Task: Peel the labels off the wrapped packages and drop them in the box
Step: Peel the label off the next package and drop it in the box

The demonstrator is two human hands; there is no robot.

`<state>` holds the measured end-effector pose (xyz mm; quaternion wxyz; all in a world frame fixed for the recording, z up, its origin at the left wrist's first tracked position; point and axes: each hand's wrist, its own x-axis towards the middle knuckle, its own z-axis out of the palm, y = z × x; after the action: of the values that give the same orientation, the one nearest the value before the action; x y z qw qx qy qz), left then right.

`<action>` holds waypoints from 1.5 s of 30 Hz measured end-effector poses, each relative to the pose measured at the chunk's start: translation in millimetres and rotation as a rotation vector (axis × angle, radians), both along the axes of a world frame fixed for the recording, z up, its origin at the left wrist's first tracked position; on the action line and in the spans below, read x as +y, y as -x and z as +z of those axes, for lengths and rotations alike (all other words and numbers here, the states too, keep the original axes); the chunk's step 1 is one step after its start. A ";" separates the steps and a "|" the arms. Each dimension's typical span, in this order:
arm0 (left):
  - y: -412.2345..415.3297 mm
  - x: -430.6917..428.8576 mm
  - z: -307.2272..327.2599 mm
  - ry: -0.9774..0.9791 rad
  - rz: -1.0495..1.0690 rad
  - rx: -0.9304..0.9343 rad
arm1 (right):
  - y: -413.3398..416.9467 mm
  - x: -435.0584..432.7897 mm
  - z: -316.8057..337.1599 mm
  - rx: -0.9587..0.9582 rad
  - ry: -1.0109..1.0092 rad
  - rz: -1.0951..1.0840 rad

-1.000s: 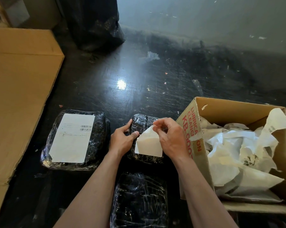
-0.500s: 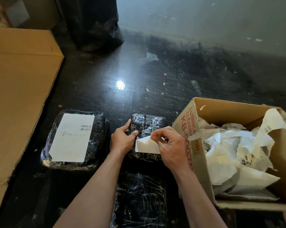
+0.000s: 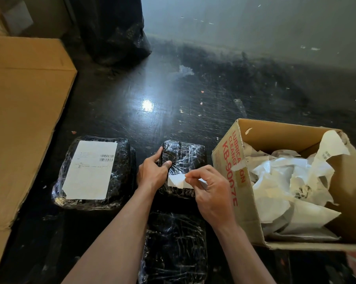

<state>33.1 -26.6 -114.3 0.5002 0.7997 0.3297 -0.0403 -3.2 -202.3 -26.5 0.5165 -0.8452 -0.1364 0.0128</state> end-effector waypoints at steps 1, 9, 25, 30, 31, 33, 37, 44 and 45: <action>0.3 0.0 -0.2 0.006 -0.001 -0.001 | 1.5 -1.1 1.0 0.004 -0.006 -0.010; 4.8 3.9 -8.1 0.113 0.031 -0.047 | -7.1 5.5 15.5 0.037 -0.010 -0.079; 3.2 0.9 -3.5 0.070 0.035 -0.037 | 12.0 0.1 23.7 0.008 0.014 -0.065; 4.1 0.2 -0.7 0.057 0.039 -0.027 | 17.3 -2.0 33.9 -0.005 0.021 -0.054; 3.8 0.2 -0.5 0.054 0.039 -0.027 | 18.0 -3.6 36.2 -0.005 0.023 -0.056; 3.8 -0.5 0.2 0.044 0.033 -0.024 | 20.6 -5.9 39.5 -0.005 0.022 -0.061; 4.1 -4.0 -0.8 0.034 0.031 -0.023 | 24.9 -6.1 41.1 -0.031 0.041 -0.055; 5.8 -4.4 1.2 0.021 -0.006 -0.021 | 20.1 -6.7 46.3 0.062 0.025 -0.064; 7.0 -3.7 1.0 0.025 -0.018 -0.023 | 17.4 -7.1 45.9 0.076 0.034 -0.069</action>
<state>26.1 -30.3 -113.3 0.5133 0.7969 0.3160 -0.0399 -20.6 -209.4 19.4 0.5070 -0.8570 -0.0873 0.0291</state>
